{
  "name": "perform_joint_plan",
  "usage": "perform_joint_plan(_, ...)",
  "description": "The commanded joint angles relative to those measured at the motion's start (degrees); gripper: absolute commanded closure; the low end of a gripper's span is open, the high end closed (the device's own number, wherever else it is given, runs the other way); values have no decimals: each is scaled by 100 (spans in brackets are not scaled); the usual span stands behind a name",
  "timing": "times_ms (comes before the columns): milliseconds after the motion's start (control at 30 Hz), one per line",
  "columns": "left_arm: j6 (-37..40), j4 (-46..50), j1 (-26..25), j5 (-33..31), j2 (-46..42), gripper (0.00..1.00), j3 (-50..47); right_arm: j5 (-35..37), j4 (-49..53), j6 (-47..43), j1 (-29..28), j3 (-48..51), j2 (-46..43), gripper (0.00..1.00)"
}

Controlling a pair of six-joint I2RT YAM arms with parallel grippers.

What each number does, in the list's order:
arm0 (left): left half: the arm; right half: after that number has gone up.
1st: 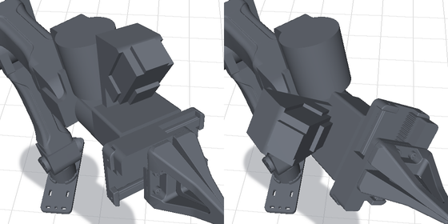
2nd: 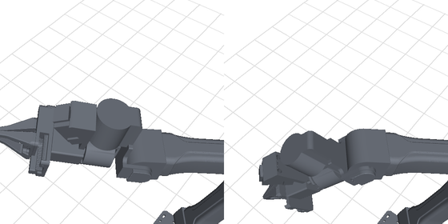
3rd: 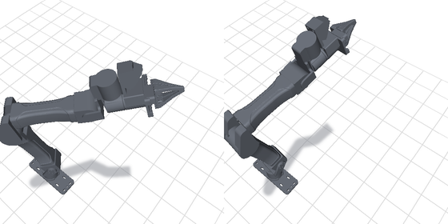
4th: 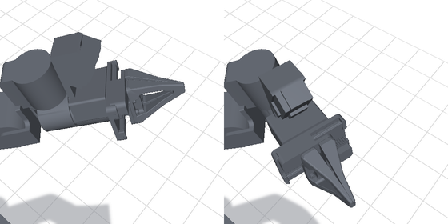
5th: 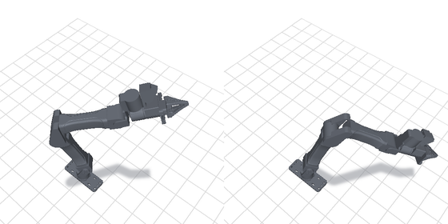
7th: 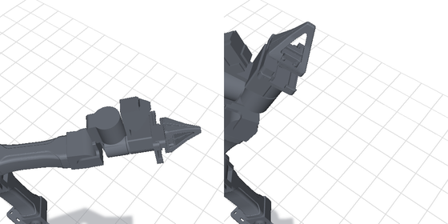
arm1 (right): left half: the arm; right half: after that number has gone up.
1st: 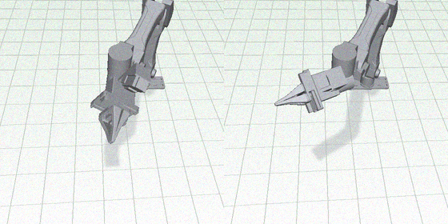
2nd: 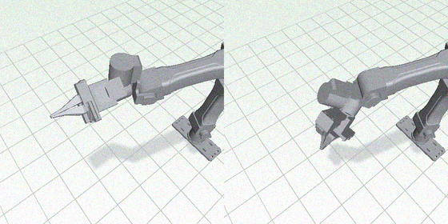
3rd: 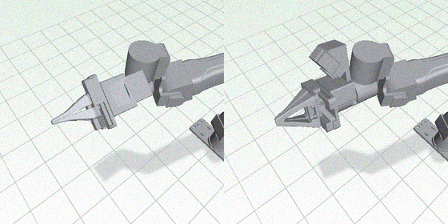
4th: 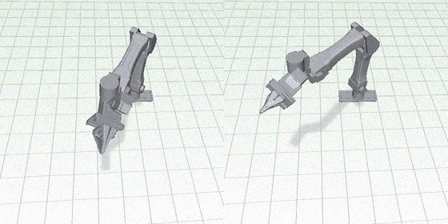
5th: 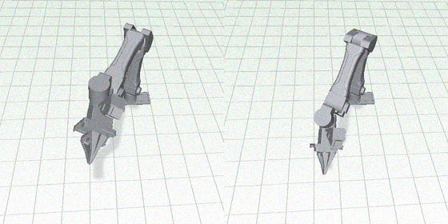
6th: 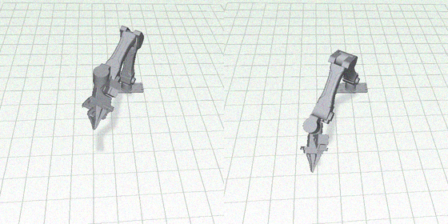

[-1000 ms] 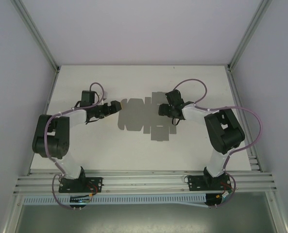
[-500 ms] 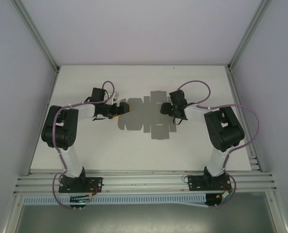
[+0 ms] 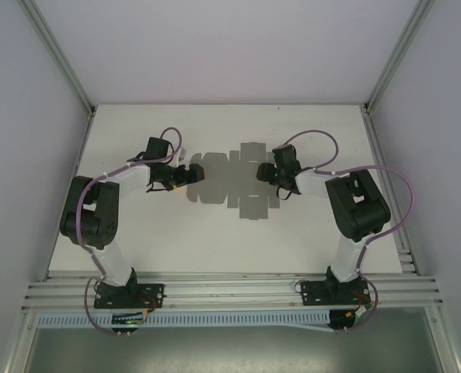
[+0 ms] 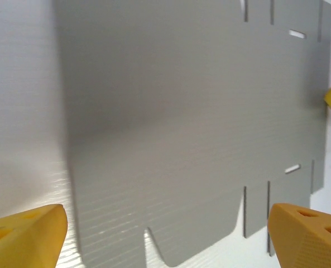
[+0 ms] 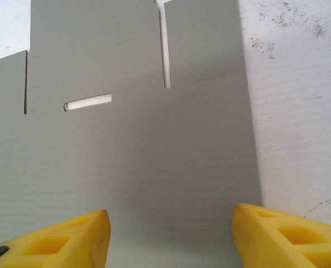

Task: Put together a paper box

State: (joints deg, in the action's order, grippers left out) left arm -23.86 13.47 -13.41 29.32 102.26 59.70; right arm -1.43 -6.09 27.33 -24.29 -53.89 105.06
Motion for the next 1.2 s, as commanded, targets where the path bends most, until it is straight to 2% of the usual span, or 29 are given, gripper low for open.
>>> perform_joint_plan(0, 21, 481, -2, -350, 339, 9, 269, -159, 735, 72, 30, 333, 392, 39)
perform_joint_plan(67, 45, 510, -6, -599, 499, 9, 343, -199, 675, 46, 22, 357, 421, 39)
perform_joint_plan(133, 90, 528, -10, -574, 669, 10, 472, -187, 677, 34, 30, 366, 453, 39)
perform_joint_plan(467, 100, -263, -56, 1249, 890, 13, 704, -234, 517, -68, 1, 459, 454, 38)
perform_joint_plan(733, 117, -241, -217, 1579, 718, 13, 914, -353, 339, -114, -5, 522, 410, 38)
perform_joint_plan(867, -168, -756, -223, 1851, 228, 15, 567, -439, 233, -158, -3, 571, 397, 38)
perform_joint_plan(1033, -314, -1114, -224, 1864, -395, 16, 263, -470, 127, -176, 4, 634, 315, 38)
perform_joint_plan(1167, -18, -557, -224, 900, -765, 16, 220, -472, 47, -181, -1, 683, 237, 38)
